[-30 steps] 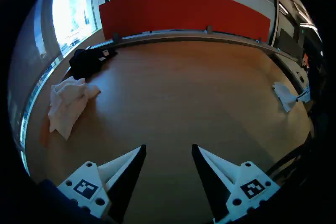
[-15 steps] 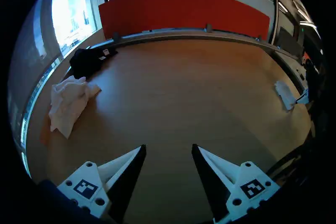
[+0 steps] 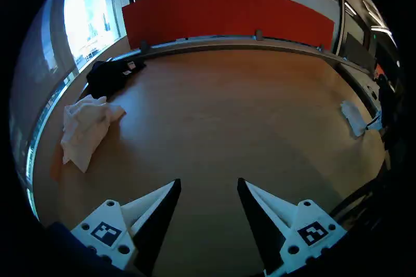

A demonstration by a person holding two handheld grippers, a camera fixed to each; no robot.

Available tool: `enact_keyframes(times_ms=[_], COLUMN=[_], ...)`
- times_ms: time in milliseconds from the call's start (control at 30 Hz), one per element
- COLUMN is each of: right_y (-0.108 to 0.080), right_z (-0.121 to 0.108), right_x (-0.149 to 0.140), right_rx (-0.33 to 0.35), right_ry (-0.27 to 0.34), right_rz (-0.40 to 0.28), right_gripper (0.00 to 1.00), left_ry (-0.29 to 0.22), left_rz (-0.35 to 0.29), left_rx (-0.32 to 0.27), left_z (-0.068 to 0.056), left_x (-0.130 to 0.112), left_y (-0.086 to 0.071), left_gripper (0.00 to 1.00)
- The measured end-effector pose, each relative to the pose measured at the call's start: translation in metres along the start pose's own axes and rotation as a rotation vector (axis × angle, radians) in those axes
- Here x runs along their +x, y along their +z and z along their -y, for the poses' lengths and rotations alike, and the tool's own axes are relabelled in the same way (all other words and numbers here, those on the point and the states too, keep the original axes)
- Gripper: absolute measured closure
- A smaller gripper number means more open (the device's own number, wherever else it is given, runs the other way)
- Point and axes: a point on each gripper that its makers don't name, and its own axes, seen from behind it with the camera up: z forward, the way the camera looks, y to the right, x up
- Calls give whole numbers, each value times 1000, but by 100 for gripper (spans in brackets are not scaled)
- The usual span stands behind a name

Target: Fold towel

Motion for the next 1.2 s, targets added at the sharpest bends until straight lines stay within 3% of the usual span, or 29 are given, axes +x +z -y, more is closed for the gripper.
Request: enact_keyframes(times_ms=[267,433,567,633,900,1200], right_y=[-10,-16,-19,-20,-27,-51], right_z=[-8,-11,-12,-11,-4,8], right_x=[4,5,7,8,15,55], right_rx=[-23,-35,-44,-44,-44,-57], right_ry=[-7,-9,-5,-1,3,65], right_rz=[-36,-48,-56,-59,-89,-235], right_gripper=[63,37,11,5,5,5], left_ry=[0,1,0,0,5,-3], left_rz=[0,-4,-9,-10,-14,-24], left_rx=[-3,-6,-9,-10,-14,-16], left_z=[-1,-2,-4,-4,-3,1], left_x=[1,3,5,6,8,14], left_y=[1,1,2,2,3,6], left_gripper=[20,20,20,20,20,20])
